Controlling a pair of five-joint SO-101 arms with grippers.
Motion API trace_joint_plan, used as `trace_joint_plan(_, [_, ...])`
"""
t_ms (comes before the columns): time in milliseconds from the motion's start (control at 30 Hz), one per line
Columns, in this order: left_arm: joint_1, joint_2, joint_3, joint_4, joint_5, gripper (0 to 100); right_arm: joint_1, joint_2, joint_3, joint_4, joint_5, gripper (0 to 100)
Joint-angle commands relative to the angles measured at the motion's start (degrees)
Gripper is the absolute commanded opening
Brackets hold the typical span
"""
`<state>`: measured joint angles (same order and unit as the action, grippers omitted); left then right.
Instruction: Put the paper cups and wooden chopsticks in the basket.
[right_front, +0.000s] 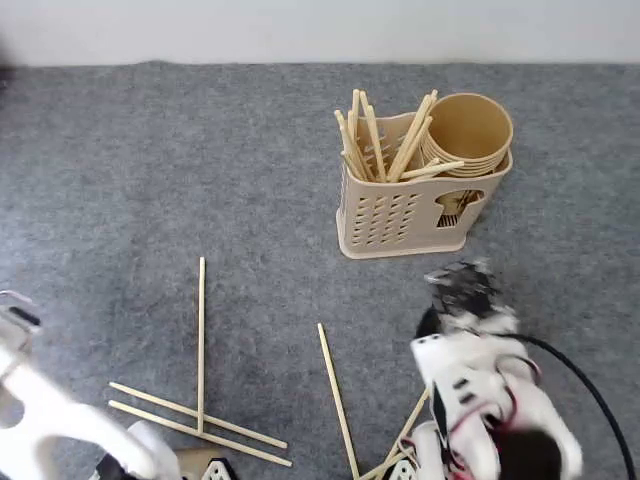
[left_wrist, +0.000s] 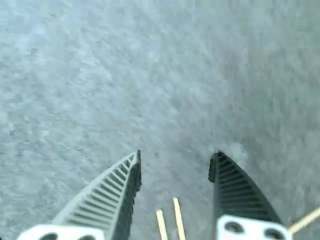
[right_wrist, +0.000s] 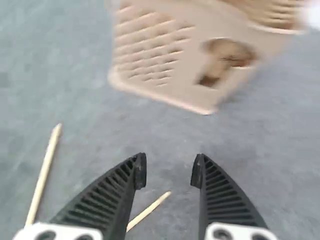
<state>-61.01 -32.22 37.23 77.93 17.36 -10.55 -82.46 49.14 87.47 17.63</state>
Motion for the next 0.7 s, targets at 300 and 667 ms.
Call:
trace_joint_plan(300, [-10.81,-1.23,-3.56,-6.42,-0.35,22,-29.76,30.2,-4.04,-2.51,0.97,15.8])
trace_joint_plan(667, [-11.6,-1.23,-2.95,-6.42,-0.35,22,-48.92,43.38,-4.04,-15.78,-6.51,16.2])
